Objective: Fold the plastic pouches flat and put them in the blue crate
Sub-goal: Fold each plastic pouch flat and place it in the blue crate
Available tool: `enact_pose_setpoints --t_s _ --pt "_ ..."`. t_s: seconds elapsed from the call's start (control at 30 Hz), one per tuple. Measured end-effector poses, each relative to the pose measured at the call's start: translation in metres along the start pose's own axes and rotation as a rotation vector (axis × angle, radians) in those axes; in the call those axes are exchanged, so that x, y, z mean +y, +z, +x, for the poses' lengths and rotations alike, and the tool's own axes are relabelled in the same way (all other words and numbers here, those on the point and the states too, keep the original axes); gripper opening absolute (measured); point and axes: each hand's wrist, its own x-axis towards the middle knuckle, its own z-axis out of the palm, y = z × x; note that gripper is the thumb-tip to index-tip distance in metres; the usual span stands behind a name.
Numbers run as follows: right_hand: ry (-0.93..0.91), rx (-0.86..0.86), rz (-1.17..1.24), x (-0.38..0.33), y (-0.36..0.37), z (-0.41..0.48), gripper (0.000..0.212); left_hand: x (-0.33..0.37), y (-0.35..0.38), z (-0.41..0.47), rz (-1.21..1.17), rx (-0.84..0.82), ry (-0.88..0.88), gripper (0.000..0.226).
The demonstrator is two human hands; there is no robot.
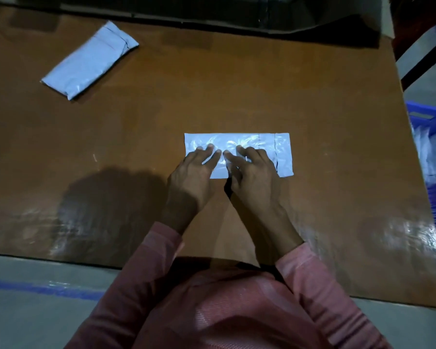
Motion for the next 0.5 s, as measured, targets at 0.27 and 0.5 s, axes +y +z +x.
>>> enact_pose_setpoints --t_s 0.27,0.5 --pt "0.037 0.008 0.045 -0.002 0.009 0.0 0.044 0.004 0.003 -0.013 0.033 0.105 0.069 0.076" --pt "0.01 -0.085 0.049 0.007 -0.011 0.021 0.021 0.003 -0.013 0.007 -0.033 -0.015 -0.007 0.063"
